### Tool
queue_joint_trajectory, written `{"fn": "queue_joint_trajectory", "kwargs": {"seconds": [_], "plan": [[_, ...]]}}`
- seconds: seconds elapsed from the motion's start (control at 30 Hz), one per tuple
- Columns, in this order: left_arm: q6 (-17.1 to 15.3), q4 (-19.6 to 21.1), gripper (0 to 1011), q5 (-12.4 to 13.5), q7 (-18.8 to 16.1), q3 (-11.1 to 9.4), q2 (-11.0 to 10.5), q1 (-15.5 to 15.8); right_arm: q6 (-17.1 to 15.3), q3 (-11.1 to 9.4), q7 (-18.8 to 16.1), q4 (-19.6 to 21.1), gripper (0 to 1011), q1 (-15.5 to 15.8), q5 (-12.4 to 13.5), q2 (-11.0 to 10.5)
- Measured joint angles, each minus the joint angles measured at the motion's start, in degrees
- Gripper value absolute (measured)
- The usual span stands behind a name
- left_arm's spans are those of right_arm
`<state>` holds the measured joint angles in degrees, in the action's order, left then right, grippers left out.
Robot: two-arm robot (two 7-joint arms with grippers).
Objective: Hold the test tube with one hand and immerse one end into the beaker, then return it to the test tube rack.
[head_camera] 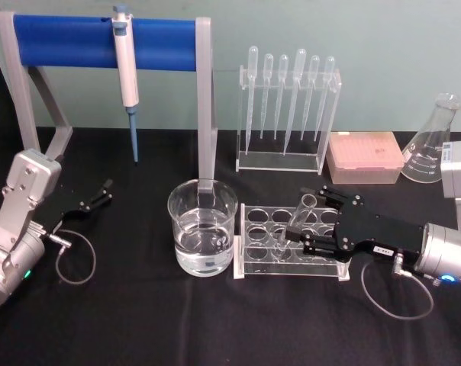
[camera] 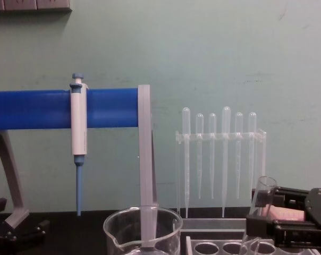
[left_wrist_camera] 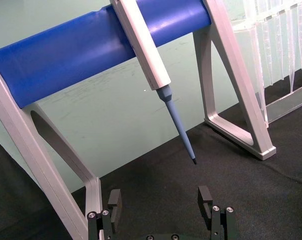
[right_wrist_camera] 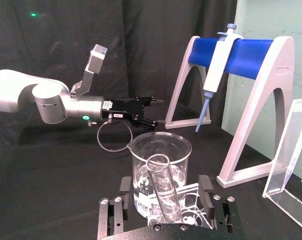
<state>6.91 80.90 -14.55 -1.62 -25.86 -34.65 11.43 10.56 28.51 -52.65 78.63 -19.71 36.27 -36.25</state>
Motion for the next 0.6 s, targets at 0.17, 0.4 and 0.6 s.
{"fn": "queue_joint_trajectory", "kwargs": {"seconds": [0.17,0.4,0.6], "plan": [[0.0,0.0,1000,0.0,0.0,0.0,0.0,0.0,0.0,0.0,0.0,0.0,705,0.0,0.0,0.0],[0.0,0.0,1000,0.0,0.0,0.0,0.0,0.0,0.0,-0.1,0.0,0.0,483,0.1,0.0,0.0],[0.0,0.0,1000,0.0,0.0,0.0,0.0,0.0,0.0,-0.1,0.0,0.0,282,0.1,0.0,0.0]]}}
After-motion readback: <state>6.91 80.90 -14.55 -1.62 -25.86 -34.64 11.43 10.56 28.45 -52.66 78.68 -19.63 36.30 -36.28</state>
